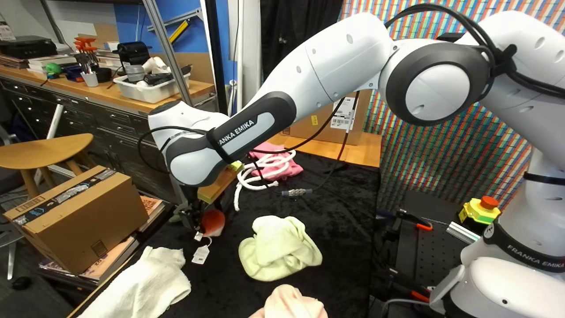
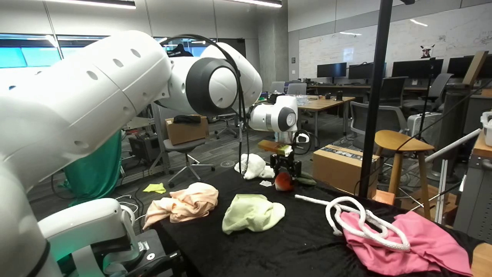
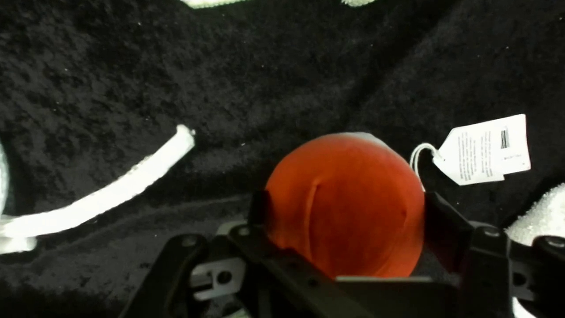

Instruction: One by one, move every item on the table to the right back of the table.

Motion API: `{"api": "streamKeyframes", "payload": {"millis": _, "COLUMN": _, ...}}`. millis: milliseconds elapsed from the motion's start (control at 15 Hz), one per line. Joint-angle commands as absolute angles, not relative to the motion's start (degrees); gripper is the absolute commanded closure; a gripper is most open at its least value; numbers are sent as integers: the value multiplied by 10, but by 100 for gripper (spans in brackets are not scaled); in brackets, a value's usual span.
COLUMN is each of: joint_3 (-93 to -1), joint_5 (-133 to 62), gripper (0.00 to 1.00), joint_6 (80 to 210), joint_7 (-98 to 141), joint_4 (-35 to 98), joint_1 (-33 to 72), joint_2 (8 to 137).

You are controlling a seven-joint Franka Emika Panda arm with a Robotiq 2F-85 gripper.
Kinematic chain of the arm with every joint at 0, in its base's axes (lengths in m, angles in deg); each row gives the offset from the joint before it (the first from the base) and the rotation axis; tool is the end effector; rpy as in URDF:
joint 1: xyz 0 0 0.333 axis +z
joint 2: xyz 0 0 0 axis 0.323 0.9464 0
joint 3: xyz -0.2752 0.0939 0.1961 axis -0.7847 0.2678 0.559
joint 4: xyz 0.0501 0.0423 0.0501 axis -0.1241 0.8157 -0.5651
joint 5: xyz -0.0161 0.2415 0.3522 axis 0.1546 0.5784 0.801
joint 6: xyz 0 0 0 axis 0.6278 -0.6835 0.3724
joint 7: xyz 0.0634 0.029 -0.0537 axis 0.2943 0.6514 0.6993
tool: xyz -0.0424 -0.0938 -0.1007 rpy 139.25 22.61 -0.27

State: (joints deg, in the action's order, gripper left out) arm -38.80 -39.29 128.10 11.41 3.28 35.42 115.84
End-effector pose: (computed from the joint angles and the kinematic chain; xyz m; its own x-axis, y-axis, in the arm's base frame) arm 0.7646 0.2612 0.1172 0.9855 0.1322 -0.1060 0.1399 -0.9878 0.0681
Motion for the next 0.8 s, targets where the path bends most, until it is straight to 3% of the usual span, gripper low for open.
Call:
{"api": "streamKeyframes", "payload": {"millis": 0, "joint_3": -386, "joint_5": -370, "gripper": 44, "joint_6": 1262, "joint_7": 129, "joint_4": -11, "joint_1": 353, "joint_2": 1179}}
{"api": "streamKeyframes", "payload": {"millis": 400, "joint_3": -383, "joint_5": -356, "gripper": 88, "joint_6": 1245, "joint_7": 130, "joint_4": -7, "joint_1": 351, "joint_2": 1164}}
{"api": "streamKeyframes", "payload": {"millis": 733, "joint_3": -376, "joint_5": -358, "gripper": 88, "joint_6": 1269, "joint_7": 123, "joint_4": 44, "joint_1": 337, "joint_2": 1119}}
